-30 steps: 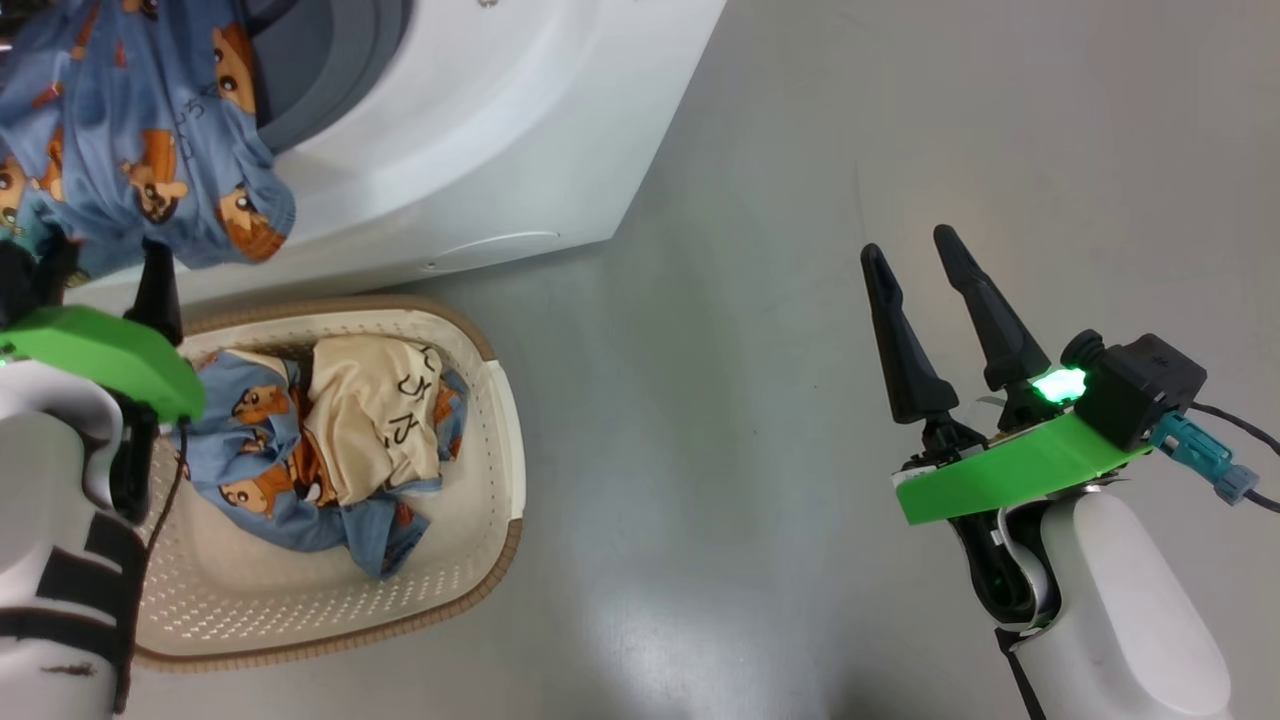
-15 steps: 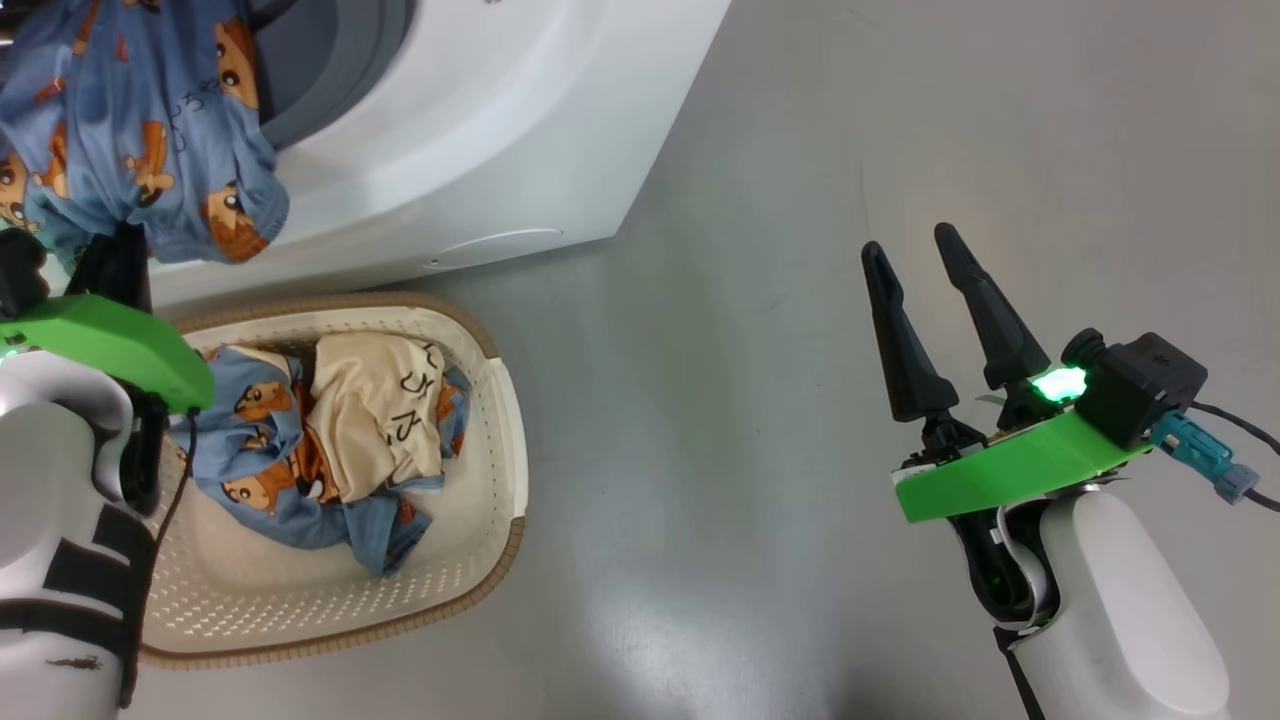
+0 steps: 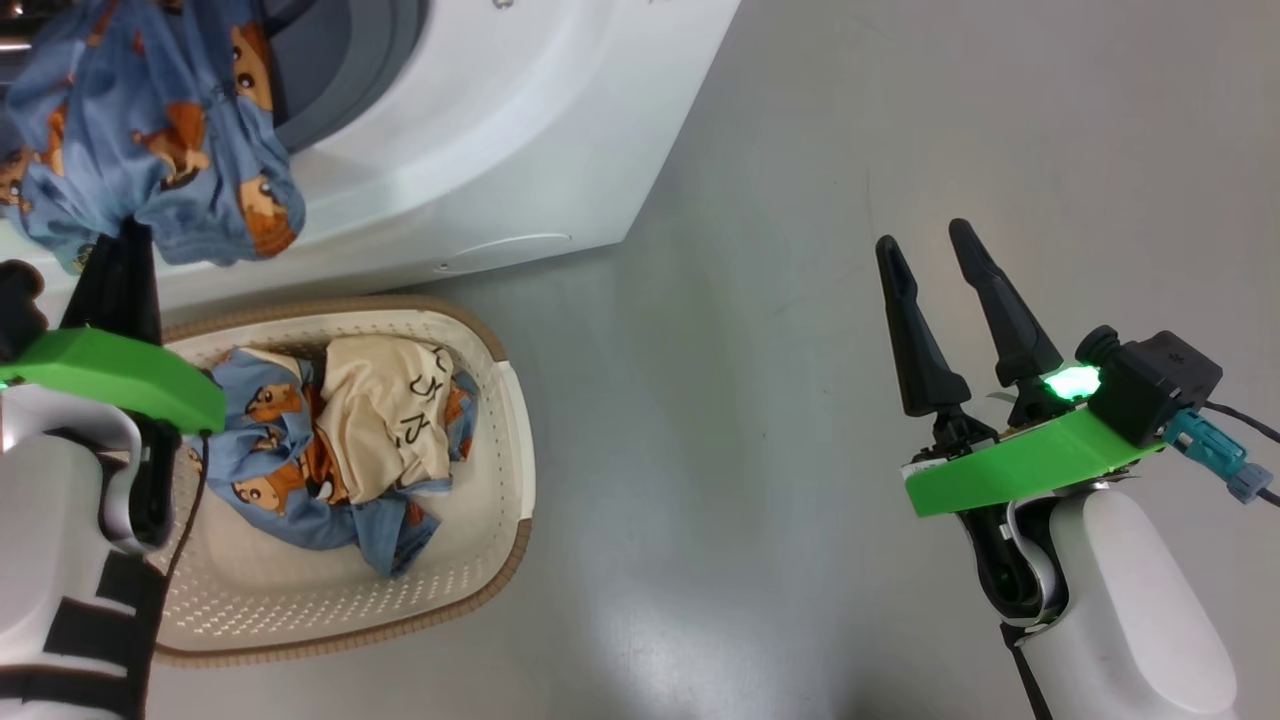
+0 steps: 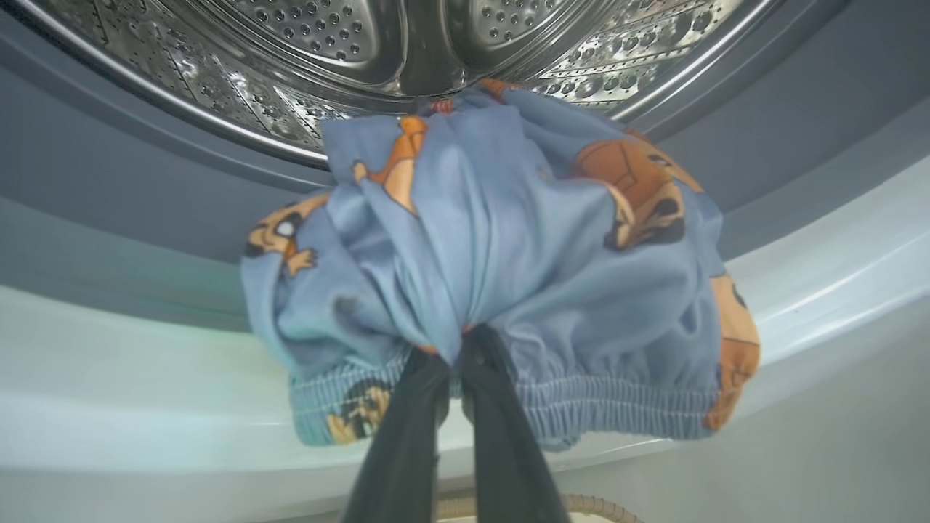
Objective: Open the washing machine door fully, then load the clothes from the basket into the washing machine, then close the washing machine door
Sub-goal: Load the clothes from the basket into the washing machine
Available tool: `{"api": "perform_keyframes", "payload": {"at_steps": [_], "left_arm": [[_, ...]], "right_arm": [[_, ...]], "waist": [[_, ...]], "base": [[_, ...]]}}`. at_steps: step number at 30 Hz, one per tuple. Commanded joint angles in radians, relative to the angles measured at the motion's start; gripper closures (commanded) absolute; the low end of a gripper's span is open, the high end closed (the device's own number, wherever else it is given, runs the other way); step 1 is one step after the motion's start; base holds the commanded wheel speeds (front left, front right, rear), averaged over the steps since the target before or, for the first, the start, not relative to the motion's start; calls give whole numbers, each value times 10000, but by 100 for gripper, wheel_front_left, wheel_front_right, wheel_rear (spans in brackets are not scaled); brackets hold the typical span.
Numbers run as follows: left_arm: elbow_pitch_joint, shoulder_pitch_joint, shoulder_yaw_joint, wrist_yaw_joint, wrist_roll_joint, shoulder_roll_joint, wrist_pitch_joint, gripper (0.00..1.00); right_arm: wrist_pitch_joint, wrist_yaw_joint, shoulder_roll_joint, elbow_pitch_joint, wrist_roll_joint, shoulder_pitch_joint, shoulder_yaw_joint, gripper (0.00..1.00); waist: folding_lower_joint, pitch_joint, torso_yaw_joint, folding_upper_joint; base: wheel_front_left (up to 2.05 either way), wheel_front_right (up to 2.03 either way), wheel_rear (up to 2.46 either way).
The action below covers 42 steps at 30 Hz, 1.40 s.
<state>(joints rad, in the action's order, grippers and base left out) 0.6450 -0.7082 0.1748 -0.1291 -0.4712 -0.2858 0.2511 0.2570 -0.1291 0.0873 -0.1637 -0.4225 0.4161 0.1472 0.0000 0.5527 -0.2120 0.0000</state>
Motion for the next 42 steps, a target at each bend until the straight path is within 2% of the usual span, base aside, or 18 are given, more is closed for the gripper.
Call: {"api": "perform_keyframes", "payload": {"at_steps": [1, 9, 16, 18, 23, 28, 33, 37, 38, 42], "left_arm": [[-492, 225, -405, -11, 52, -394, 106, 100], [-2618, 719, -784, 204, 244, -256, 106, 100], [-2935, -120, -882, 385, 51, -284, -390, 100], [-2638, -648, -943, 372, -156, -225, -571, 100], [-1162, -2266, -762, 417, 91, -468, -963, 100], [398, -3934, -444, 414, 485, -747, -1243, 100], [1680, -5314, -307, 611, 795, -1086, -1472, 100], [2559, -6312, -421, 557, 689, -1324, -1567, 100], [3071, -6626, -329, 544, 780, -1495, -1761, 0], [3971, -7105, -208, 515, 778, -1545, -2229, 0]], "right_arm": [[48, -16, -52, 229, 55, -154, 158, 0], [48, -16, -43, 261, 65, -188, 117, 0], [48, -16, -56, 265, 64, -117, 196, 0], [48, -16, -70, 267, 58, -67, 247, 0], [48, -16, -111, 262, 40, 45, 373, 0], [48, -16, -171, 269, -18, 137, 459, 0], [48, -16, -260, 274, -94, 180, 564, 0], [48, -16, -311, 295, -149, 204, 623, 0], [48, -16, -328, 286, -173, 238, 671, 0], [48, -16, -346, 325, -169, 244, 595, 0]], "waist": [[0, -16, 28, 0], [0, 39, 62, 0], [0, 197, 2, 0], [0, 279, -54, 0], [0, 496, -314, 0], [0, 728, -684, 0], [0, 958, -1116, 0], [0, 1159, -1423, 0], [0, 1216, -1565, 0], [0, 1260, -1640, 0]], "base": [[0, 0, 0], [0, 0, 0], [0, 0, 0], [0, 0, 0], [0, 0, 0], [0, 0, 0], [0, 0, 0], [0, 0, 0], [0, 0, 0], [0, 0, 0]]}}
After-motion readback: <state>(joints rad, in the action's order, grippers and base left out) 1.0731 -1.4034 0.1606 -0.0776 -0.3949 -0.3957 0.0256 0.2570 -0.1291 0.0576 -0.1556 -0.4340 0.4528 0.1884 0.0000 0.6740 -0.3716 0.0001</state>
